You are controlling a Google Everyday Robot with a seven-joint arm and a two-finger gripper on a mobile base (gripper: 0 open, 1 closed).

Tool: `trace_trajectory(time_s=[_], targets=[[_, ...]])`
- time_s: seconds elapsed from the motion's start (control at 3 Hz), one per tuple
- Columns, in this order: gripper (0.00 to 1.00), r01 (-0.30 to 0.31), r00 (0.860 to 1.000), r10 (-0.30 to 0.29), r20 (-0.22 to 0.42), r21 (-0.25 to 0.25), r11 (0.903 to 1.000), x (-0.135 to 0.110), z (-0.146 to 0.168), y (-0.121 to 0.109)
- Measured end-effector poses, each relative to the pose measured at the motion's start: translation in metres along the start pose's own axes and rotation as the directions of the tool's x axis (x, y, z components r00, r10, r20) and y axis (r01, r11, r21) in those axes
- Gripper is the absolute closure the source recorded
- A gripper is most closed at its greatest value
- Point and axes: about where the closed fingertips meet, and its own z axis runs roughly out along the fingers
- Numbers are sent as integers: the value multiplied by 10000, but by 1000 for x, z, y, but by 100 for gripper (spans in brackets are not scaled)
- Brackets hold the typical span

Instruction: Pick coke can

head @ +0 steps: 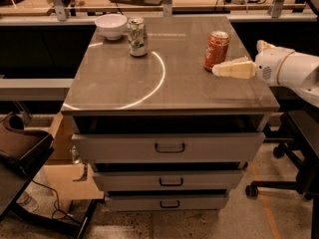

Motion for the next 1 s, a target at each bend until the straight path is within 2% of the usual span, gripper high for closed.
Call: trace_trajectory(time_s=[0.33,1.0], targets=[[0,-276,9975,293,639,-265,9993,-3,28,-5],[0,-463,9903,565,1272,-822,9955,-13,71,-8]])
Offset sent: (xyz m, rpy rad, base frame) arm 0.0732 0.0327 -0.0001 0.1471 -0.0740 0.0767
